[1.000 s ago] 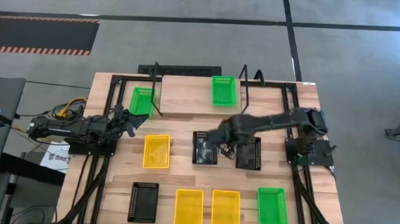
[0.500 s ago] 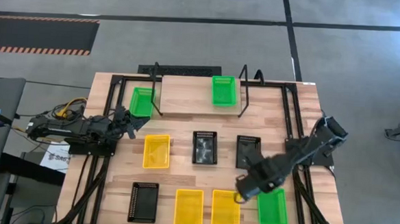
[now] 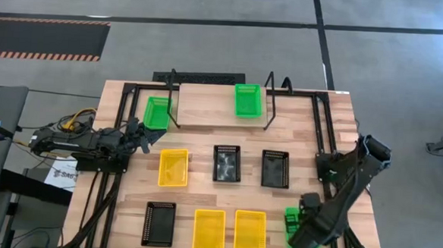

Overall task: Stack baskets on shelf by color
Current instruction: Stack the bottom green bin on the green bin on the shelf

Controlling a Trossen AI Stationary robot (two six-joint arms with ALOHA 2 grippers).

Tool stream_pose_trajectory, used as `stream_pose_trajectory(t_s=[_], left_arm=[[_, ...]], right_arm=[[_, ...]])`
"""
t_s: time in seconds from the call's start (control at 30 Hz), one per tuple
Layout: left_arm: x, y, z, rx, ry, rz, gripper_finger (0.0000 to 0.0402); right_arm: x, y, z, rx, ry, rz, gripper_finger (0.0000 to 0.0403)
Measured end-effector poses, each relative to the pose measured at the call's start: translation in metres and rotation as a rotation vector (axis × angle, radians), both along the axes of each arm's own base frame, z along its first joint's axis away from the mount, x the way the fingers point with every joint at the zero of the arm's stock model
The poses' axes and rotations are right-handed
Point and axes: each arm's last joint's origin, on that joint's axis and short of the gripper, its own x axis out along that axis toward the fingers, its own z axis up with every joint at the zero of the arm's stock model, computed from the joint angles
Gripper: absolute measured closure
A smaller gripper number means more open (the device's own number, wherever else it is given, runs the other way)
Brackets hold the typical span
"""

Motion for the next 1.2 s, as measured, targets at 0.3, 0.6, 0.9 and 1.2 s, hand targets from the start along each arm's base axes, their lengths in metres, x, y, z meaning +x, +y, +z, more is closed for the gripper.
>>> stream_pose_trajectory(t_s=[0.3,0.6,0.9,1.2], left_arm=[[0.000,0.000,0.000,-0.016,-0.008,0.001,0.0401],[0.000,0.000,0.000,-0.025,-0.011,0.002,0.0401],[0.000,0.000,0.000,-0.026,-0.012,0.004,0.0401],[0.000,0.001,0.000,-0.009,-0.006,0.031,0.0401]], right_arm=[[-0.012,0.016,-0.048,0.077,0.035,0.011,0.0189],[-0.024,0.009,-0.111,0.156,0.032,0.011,0.0195],[-0.016,0.015,-0.100,0.195,0.001,0.002,0.0202],[-0.017,0.014,-0.069,0.109,0.077,0.025,0.0202]])
